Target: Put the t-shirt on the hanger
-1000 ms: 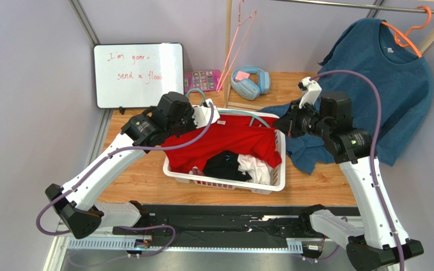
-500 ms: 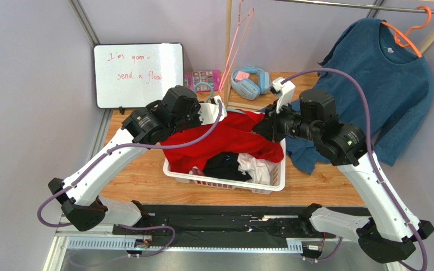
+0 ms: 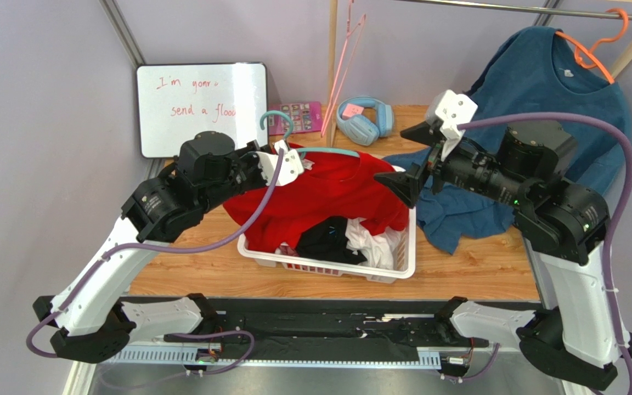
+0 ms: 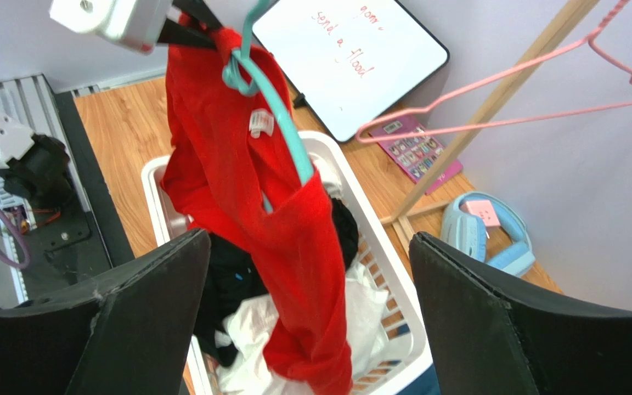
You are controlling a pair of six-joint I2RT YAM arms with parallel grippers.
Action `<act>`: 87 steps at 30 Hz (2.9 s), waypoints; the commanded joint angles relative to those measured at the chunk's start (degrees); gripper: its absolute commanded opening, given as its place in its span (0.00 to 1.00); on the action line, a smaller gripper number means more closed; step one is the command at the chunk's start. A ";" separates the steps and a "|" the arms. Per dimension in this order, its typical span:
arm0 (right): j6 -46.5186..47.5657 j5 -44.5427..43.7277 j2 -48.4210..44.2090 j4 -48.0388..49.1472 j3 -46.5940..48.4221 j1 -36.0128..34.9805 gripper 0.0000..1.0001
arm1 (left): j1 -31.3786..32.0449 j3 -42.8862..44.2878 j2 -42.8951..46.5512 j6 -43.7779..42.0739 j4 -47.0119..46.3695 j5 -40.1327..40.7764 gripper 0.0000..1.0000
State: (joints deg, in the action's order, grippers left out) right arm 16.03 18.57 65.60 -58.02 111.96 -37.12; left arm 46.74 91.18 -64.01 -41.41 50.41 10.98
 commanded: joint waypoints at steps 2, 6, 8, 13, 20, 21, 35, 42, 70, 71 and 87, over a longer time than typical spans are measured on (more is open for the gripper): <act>3.66 1.90 -2.50 -3.15 -3.33 3.62 0.91 | 0.02 2.51 2.57 -4.38 -8.83 0.44 0.00; 4.62 5.95 -0.92 -3.76 1.05 6.19 0.81 | -0.16 4.79 3.10 -10.43 -12.53 0.45 0.00; 6.02 9.63 1.18 -5.61 4.64 6.19 0.72 | -0.16 8.29 1.96 -12.29 -11.65 -0.26 0.00; 6.82 15.87 4.62 -6.68 8.62 6.19 0.65 | -0.07 11.13 1.52 -16.15 -10.17 -3.77 0.00; 5.50 19.14 6.73 -4.91 8.45 6.01 0.47 | 1.51 6.30 2.05 -17.75 -9.02 -4.74 0.00; 5.85 19.22 6.82 -5.17 7.93 6.01 0.43 | 1.86 6.29 1.96 -17.05 -8.93 -4.83 0.00; 12.18 14.31 11.21 -8.43 6.43 -0.84 0.26 | 3.88 8.67 -2.35 -14.58 -8.23 -8.08 0.00; 13.41 11.40 11.30 -8.34 8.26 -1.20 0.75 | 4.32 7.97 -2.53 -15.02 -8.31 -7.47 0.00; 17.89 -1.70 10.53 -1.05 5.21 -9.81 0.00 | 5.39 5.33 -1.21 -3.19 -3.05 -7.71 0.10; 18.76 -1.43 9.81 -0.96 4.59 -9.81 0.00 | 4.25 5.33 -0.95 -0.54 -1.91 -9.82 0.13; 19.47 -0.99 3.39 -2.98 1.15 -9.81 0.00 | -17.90 7.52 1.34 10.03 8.03 -39.89 0.50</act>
State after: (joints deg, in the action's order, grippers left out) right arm 33.95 17.96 71.44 -63.35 113.06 -47.00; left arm 31.79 96.07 -63.09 -33.41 55.11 -21.98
